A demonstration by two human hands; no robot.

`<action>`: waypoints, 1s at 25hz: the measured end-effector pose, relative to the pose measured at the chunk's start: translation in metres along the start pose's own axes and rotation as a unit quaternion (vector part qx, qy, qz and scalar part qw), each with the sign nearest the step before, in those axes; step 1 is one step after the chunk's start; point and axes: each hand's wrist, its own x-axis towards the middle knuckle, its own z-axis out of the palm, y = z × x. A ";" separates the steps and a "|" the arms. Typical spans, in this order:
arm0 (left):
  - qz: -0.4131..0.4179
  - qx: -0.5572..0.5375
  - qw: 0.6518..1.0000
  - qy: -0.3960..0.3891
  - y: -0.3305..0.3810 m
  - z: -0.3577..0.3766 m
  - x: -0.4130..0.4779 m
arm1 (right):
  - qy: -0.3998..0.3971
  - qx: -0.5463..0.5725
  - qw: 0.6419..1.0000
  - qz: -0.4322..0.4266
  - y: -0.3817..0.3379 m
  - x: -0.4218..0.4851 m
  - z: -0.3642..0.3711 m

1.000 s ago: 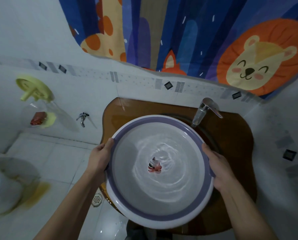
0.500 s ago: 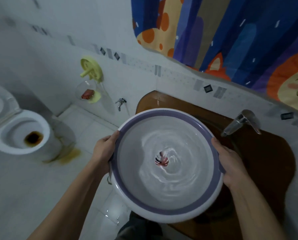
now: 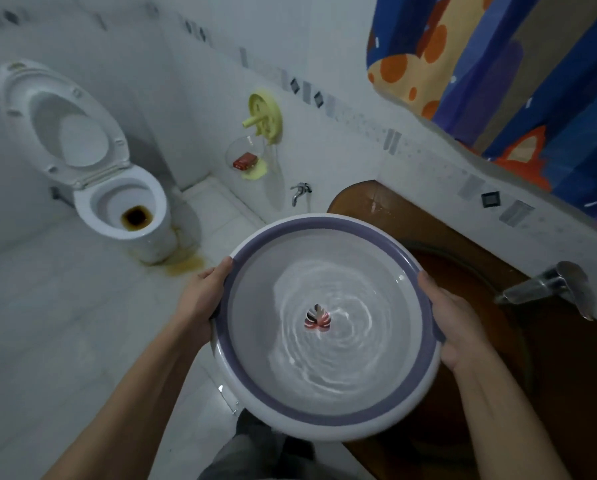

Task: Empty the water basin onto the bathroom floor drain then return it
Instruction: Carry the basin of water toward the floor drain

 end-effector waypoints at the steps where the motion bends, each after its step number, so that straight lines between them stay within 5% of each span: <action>1: 0.000 -0.008 1.000 0.008 -0.001 -0.007 -0.003 | -0.011 -0.007 1.000 0.001 -0.001 0.002 0.006; 15: -0.023 -0.070 0.987 0.145 -0.015 -0.124 -0.018 | -0.138 -0.063 0.988 -0.016 -0.013 0.003 0.126; 25: -0.036 -0.075 0.984 0.158 -0.020 -0.238 -0.007 | -0.162 -0.063 0.985 0.003 0.022 -0.035 0.229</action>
